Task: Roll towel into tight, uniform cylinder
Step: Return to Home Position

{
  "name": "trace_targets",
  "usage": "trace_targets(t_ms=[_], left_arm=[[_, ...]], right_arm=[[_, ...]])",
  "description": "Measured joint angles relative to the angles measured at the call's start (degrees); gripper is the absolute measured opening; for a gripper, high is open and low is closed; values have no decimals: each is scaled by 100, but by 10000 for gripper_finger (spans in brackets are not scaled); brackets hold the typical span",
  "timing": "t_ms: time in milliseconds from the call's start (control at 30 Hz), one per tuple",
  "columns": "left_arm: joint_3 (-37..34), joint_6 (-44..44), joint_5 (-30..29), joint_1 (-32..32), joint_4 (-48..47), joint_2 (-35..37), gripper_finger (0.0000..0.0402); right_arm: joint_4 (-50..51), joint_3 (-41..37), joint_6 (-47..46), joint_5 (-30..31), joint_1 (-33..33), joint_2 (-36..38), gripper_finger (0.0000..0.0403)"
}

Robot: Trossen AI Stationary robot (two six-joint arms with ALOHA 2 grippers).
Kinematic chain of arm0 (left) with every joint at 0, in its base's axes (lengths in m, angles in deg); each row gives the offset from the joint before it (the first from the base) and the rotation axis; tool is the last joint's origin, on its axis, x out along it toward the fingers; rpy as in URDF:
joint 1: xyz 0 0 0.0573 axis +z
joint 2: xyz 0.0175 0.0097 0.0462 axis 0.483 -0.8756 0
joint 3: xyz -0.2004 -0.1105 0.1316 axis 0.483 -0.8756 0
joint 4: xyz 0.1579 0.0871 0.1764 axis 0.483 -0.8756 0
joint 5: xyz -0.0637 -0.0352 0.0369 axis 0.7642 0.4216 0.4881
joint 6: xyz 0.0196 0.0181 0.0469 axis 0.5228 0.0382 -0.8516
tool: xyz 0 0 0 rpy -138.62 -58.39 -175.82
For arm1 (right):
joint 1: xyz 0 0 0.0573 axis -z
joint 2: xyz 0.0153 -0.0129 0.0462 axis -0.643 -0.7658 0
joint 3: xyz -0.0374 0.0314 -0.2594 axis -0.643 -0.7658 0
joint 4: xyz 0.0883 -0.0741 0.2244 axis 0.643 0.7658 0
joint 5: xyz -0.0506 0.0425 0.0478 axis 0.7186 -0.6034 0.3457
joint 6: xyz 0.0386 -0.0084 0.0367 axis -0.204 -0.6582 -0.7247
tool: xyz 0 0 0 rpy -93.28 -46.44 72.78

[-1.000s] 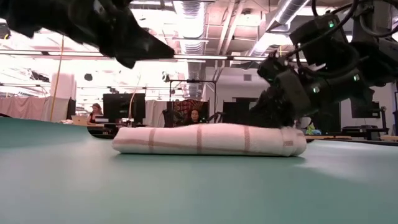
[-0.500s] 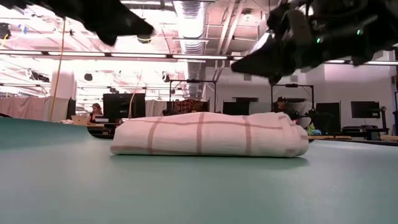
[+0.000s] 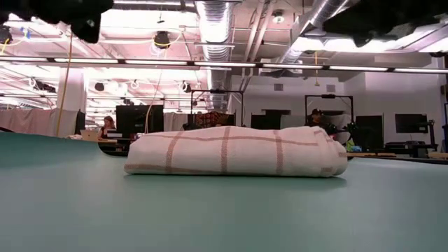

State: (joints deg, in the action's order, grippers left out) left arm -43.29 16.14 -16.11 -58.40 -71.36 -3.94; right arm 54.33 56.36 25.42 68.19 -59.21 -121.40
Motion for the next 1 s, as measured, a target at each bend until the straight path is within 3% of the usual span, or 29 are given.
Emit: trace_targets(t_ms=[200,333,567,700,1000], left_arm=[[-575,94,228,-7,-341,1349,0],[-770,156,237,-7,-776,2099,0],[-827,347,56,-4,-1696,2988,0],[-857,608,40,-4,-2232,3230,0],[-1433,905,111,-1,-2001,3277,0]], right_arm=[[605,-269,96,810,-660,1369,42],[402,-930,147,1412,-1101,2406,42],[49,-2113,148,1892,-1615,4131,42],[-308,-2553,191,2244,-1694,4127,42],[126,-2568,35,2263,-1763,4069,42]])
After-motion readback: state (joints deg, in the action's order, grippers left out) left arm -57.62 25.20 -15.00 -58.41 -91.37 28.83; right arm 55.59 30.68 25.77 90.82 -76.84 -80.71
